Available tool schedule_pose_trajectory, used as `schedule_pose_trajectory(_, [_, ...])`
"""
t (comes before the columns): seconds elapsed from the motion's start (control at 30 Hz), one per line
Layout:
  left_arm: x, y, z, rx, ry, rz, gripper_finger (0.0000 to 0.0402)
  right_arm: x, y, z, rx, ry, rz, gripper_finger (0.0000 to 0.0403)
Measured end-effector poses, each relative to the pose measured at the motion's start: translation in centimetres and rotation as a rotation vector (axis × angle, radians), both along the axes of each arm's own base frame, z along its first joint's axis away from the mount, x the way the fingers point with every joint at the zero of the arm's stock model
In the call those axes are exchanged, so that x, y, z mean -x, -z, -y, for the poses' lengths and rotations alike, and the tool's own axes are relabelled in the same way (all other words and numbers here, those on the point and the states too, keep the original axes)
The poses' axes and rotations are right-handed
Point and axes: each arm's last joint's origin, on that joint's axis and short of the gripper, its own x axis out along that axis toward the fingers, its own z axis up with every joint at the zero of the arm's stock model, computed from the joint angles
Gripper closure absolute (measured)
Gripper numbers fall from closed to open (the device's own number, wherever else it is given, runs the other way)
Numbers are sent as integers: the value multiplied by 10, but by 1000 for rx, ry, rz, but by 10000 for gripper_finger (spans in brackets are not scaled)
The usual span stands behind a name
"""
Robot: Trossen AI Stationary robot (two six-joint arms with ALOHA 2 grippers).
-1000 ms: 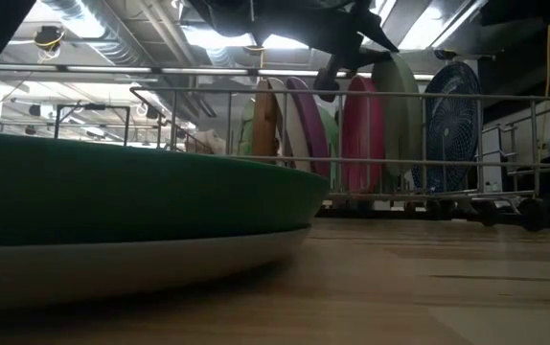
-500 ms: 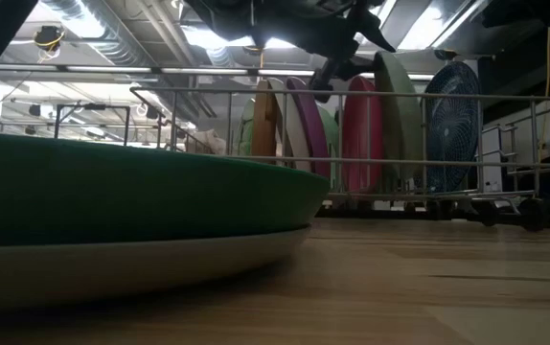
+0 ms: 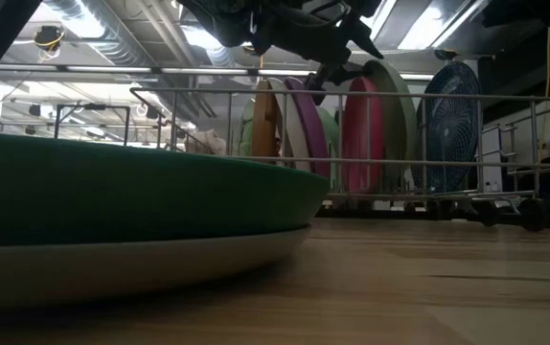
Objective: Sort dishes
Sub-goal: Put the light green plate in the dishwasher rack
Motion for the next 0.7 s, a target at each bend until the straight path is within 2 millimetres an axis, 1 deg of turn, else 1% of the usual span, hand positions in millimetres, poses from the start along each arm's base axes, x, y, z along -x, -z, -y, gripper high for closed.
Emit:
schedule_pose_trajectory(0.17, [0,0,-1,-42,2,-29,284,0,0,0,0,0,0,267])
schedule_pose_trajectory(0.43, [-1,1,4,-81,94,-51,284,0,0,0,2,0,-2,267])
schedule_pose_trajectory(0.53, [-2,1,5,-176,102,-106,284,0,0,0,-7,-9,-9,267])
schedule_pose_trajectory(0.7, [-2,3,6,-336,114,-214,284,-3,0,-4,-79,-61,-14,267])
